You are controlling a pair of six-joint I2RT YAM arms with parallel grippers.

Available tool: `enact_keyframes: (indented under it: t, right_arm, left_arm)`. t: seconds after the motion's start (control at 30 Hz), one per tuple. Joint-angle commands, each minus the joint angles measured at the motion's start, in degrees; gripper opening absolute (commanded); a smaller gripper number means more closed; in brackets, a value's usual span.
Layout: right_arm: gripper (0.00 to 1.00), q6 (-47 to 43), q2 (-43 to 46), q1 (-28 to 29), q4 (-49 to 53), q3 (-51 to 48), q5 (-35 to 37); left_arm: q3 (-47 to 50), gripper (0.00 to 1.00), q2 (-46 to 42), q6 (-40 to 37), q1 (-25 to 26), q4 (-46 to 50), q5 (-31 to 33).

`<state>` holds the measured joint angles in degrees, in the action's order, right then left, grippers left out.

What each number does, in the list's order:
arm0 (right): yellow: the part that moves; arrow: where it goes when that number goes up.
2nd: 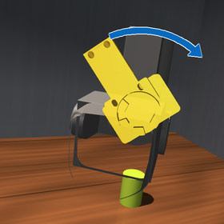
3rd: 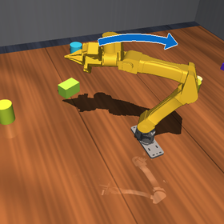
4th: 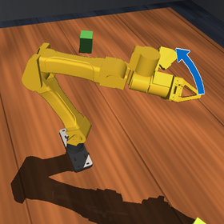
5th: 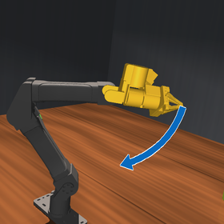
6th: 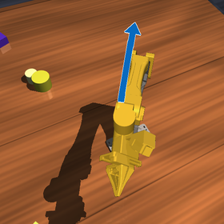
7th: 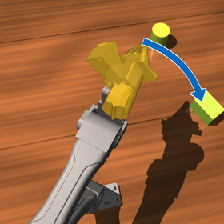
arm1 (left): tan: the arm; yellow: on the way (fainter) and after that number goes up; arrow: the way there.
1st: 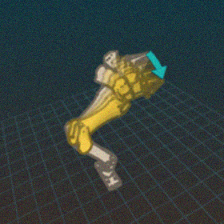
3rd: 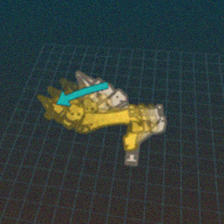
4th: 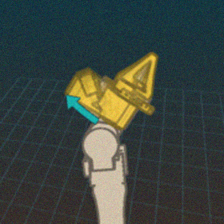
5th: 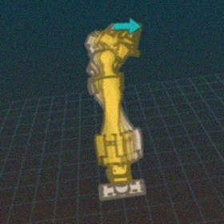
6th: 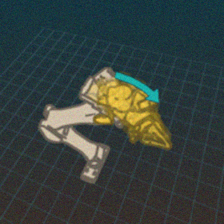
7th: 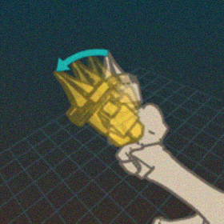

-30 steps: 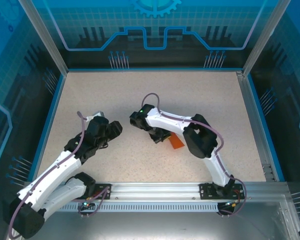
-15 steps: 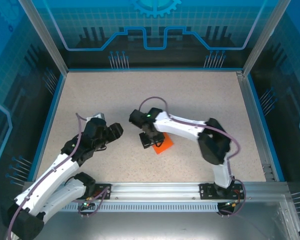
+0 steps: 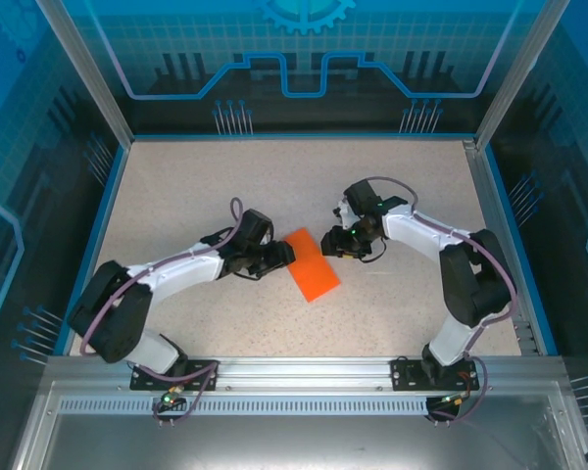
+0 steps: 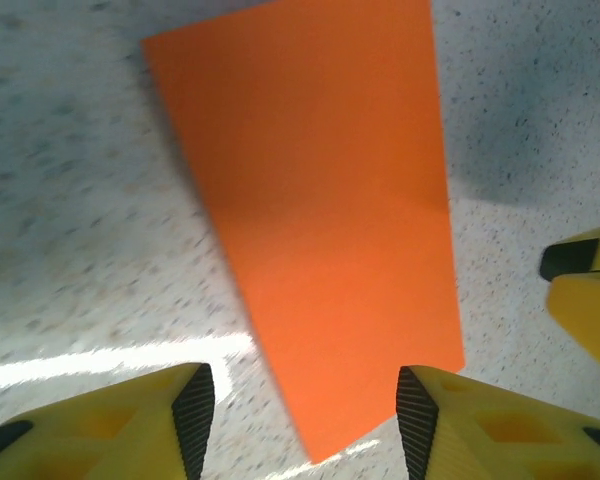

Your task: Fold a paper plane with a square sheet of paper (pick it up from the middle)

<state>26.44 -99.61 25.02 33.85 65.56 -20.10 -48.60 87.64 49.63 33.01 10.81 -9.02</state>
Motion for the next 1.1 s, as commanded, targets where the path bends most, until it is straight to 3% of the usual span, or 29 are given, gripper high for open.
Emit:
enact_keyframes:
  t: [0.0,0.43,0.6,0.87,1.07]
  right_arm:
    - [0.5,-5.18,-4.23,-1.61,-2.5,2.05,-9.63]
    - [0.48,-9.01,-13.26,-1.85,-3.21,5.28,-15.98]
    - [0.35,-7.63,-13.38,-1.98,-5.1,3.63,-16.42]
    - [0.14,4.76,-7.26,-2.25,-16.94,-6.46,-15.35]
    - [0.12,17.8,0.73,-1.49,-26.05,-16.45,-10.72]
  left_arm:
    - [-3.52,0.53,3.6,1.44,0.38,-1.13,-1.99]
    - [-6.43,0.5,8.56,1.45,0.34,2.14,-0.15]
    - [-5.71,0.51,8.1,1.71,0.38,2.02,0.36]
    - [-4.33,0.51,6.72,1.69,0.34,1.63,0.73]
    - [-4.75,0.51,6.58,1.31,0.32,1.14,0.46]
